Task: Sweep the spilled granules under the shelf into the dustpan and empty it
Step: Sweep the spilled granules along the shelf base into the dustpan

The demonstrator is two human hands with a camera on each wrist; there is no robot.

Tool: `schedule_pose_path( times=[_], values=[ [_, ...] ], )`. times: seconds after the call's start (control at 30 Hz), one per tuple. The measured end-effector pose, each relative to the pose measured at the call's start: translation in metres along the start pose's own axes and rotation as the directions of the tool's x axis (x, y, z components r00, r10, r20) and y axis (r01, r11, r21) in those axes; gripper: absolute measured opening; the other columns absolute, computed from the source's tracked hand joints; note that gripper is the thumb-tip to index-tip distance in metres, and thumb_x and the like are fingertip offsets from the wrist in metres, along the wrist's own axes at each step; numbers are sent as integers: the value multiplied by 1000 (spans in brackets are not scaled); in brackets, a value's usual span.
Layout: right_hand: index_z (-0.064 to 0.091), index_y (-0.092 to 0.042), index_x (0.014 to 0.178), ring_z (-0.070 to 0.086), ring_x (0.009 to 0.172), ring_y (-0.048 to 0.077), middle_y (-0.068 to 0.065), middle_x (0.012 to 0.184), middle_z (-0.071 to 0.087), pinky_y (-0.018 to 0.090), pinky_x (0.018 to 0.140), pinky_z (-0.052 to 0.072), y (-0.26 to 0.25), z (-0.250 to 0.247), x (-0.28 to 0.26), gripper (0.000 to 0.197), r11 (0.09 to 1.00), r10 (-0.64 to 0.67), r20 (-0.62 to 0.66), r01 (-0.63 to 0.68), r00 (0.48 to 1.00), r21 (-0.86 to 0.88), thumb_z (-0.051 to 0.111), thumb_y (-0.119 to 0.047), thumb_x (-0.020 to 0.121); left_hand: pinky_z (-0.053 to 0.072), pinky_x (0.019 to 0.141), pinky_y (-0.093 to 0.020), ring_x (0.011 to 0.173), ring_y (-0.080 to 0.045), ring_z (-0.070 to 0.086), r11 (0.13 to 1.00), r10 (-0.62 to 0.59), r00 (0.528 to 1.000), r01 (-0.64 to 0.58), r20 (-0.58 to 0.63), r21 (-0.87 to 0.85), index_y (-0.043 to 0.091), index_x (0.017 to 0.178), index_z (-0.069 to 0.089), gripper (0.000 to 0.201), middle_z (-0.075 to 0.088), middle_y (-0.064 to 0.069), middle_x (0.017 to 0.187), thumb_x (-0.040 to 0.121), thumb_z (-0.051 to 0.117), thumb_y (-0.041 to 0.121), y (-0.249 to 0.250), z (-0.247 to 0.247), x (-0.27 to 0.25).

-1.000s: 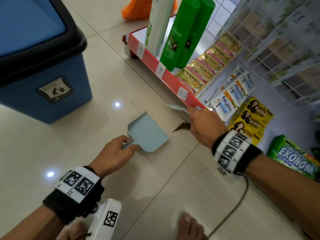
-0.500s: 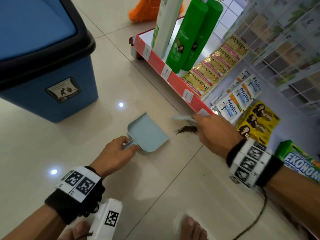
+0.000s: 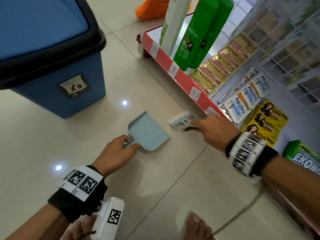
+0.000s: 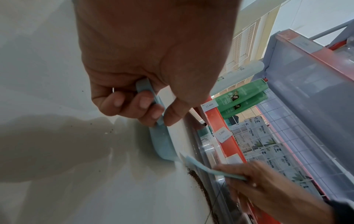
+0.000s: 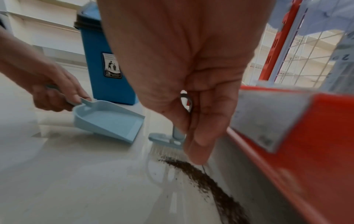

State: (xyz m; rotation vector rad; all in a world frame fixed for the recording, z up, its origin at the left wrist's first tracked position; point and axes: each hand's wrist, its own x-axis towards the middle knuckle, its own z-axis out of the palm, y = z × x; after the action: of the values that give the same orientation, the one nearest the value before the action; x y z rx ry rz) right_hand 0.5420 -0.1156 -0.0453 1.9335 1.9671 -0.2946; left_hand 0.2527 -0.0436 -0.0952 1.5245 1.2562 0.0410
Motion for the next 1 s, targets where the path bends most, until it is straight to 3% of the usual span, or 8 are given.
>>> schedule_pose_path(
  times=[0.13, 0.27, 0.4, 0.5, 0.67, 0.77, 0.87, 1.0],
  values=[
    [51, -27, 130, 64, 81, 21, 3, 90, 66, 29, 62, 45, 15, 1, -37, 36, 996, 78, 53, -75, 996, -52, 41, -16, 98, 45, 73, -34, 82, -21, 58, 1000, 1, 1000, -1, 15, 1, 13, 104, 60, 23, 64, -3, 93, 94, 56, 34, -1, 3, 0],
    [54, -28, 127, 62, 73, 23, 4, 92, 67, 26, 59, 38, 8, -7, -26, 30, 997, 65, -112, -60, 992, 51, 47, -19, 99, 44, 68, -32, 76, -19, 57, 1000, 18, 1000, -18, 7, 10, 14, 99, 60, 23, 63, -1, 86, 94, 56, 35, 1, 6, 3],
    [50, -23, 137, 45, 67, 19, 5, 84, 62, 29, 60, 35, -2, -9, 2, 42, 997, 29, -202, -15, 979, 70, 47, -11, 98, 44, 66, -32, 74, -18, 57, 999, 32, 999, -33, 39, 28, 15, 98, 60, 22, 62, -1, 83, 94, 56, 36, 6, 11, 4],
    [48, -28, 141, 46, 70, 19, 4, 87, 64, 28, 63, 34, 1, -8, 9, 47, 998, -5, -165, 14, 986, 54, 50, -14, 97, 44, 66, -32, 72, -17, 56, 999, 23, 999, -24, 47, 28, 16, 96, 60, 21, 61, -1, 82, 94, 55, 36, 4, 11, 1],
    [45, -40, 141, 63, 91, 21, 5, 106, 65, 29, 75, 49, 24, 8, -29, 45, 999, 21, -29, -19, 999, 42, 43, -20, 101, 48, 76, -37, 82, -21, 60, 999, -2, 999, 1, 37, 36, 16, 100, 60, 22, 64, -3, 92, 94, 55, 36, 0, 5, 0],
    [50, -38, 138, 65, 99, 23, 4, 112, 66, 32, 79, 54, 30, 9, -57, 43, 997, 72, 59, -72, 996, -3, 41, -21, 100, 45, 71, -33, 77, -19, 57, 1000, -7, 999, 6, 33, 25, 14, 101, 60, 24, 63, -3, 90, 94, 55, 36, -1, 4, 1],
    [62, -36, 125, 59, 75, 17, 0, 95, 68, 20, 55, 45, 31, 3, -69, 36, 974, 108, -14, -103, 994, 201, 50, -16, 97, 43, 70, -32, 79, -19, 57, 1000, -7, 999, 6, 39, 27, 13, 103, 60, 24, 63, -4, 93, 95, 55, 35, 0, 5, 3],
    [60, -31, 129, 52, 59, 3, -9, 70, 58, 14, 55, 40, 17, -19, -39, 35, 920, 89, -138, -28, 986, 391, 49, -17, 100, 44, 69, -32, 78, -17, 57, 1000, -2, 999, 2, 33, 7, 13, 103, 61, 24, 62, -2, 93, 94, 55, 34, 6, 5, 11]
  ],
)
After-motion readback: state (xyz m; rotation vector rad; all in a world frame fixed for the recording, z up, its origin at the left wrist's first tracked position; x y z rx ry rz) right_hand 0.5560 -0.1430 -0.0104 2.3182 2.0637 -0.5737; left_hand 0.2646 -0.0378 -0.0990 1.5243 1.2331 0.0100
